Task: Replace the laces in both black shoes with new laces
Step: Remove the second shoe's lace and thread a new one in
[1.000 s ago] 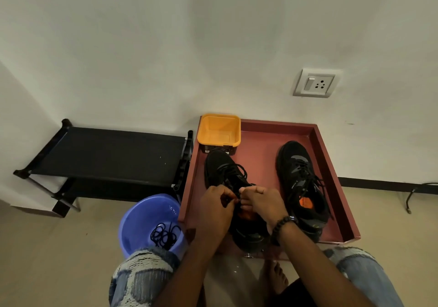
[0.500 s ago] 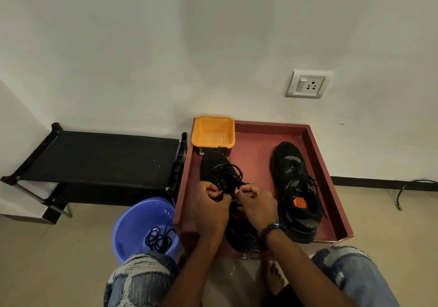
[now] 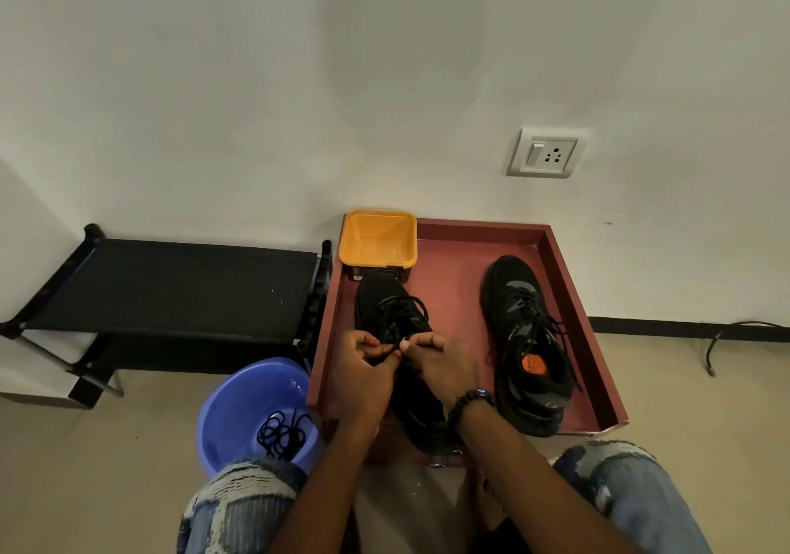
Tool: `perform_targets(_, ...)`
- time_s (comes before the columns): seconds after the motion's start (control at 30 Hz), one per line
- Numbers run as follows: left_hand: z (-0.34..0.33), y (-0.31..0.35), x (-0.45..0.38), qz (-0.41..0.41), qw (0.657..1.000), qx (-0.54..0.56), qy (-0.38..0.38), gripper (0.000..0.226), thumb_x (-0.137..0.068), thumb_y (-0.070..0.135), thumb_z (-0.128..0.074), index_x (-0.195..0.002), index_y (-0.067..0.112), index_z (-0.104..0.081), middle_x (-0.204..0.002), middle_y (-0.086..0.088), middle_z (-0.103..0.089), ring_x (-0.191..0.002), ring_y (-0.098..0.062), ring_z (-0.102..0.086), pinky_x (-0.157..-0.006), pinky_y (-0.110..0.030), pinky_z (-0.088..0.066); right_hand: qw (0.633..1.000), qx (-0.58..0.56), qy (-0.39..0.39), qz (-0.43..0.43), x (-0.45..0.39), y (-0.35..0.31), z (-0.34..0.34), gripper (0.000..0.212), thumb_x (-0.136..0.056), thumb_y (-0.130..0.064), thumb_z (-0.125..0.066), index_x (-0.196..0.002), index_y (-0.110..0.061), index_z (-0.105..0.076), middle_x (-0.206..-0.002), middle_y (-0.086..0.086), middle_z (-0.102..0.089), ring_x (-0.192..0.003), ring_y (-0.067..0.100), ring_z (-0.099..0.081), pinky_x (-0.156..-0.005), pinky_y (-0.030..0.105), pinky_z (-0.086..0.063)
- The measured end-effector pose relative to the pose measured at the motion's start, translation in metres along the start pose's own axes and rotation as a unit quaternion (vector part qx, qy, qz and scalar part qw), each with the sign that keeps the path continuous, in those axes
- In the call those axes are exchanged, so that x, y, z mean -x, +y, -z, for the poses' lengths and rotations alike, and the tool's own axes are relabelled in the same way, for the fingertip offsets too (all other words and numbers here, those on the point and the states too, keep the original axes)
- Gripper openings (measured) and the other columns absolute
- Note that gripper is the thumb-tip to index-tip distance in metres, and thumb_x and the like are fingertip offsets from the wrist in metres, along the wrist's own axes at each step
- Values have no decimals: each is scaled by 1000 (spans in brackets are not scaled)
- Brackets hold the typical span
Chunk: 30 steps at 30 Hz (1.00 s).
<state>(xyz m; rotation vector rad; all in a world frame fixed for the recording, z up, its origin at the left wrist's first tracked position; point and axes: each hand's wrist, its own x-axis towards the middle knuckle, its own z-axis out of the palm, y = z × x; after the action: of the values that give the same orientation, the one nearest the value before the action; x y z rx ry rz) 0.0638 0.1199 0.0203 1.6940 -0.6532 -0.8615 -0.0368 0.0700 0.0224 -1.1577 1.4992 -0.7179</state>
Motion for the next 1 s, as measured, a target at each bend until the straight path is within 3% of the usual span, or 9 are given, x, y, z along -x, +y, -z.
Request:
perform_targets(0.2,2,4,1,9,1000,21,-4,32,-82,2,-76,-102,13,-54,-92,-1,-67,-85,-5,-66,-74,-19,-53,998,63,-1,20,-1,4,1,7,-84,-30,-75,-78,-30,-72,-83,-11,-72,-84,10,-67,-81,38,-59)
perform_targets(0.33,3,4,3,8,1000,24,-9,30,-83,4,-75,-103,13,-55,-92,0,-67,-86,-4,-66,-73,-19,-54,1000,19,-3,3,-2,4,0,8,-82,-31,-77,-75,-29,-74,-83,-9,-74,-86,13,-69,-82,41,-59)
perform_targets(0.57,2,2,2,15,1000,24,-7,29,-82,7,-77,-98,18,-55,-92,-2,-69,-87,-11,-68,-81,-33,-58,1000,-18,-14,5,-2,4,2,6,-80,-29,-79,-75,-28,-77,-81,-7,-75,-81,15,-72,-83,42,-60)
perform_targets(0.83,5,3,3,14,999,38,-22,26,-84,5,-75,-99,15,-57,-94,-2,-68,-88,-8,-67,-73,-20,-54,998,49,-27,39,-3,8,2,7,-80,-30,-74,-74,-32,-74,-81,-12,-73,-84,11,-69,-82,42,-58)
perform_targets(1.0,7,0,1,11,999,31,-28,26,-83,5,-76,-97,18,-58,-93,0,-68,-88,-9,-67,-71,-20,-54,997,45,-46,37,-3,8,7,7,-80,-28,-75,-74,-29,-74,-84,-10,-73,-88,13,-68,-84,42,-58)
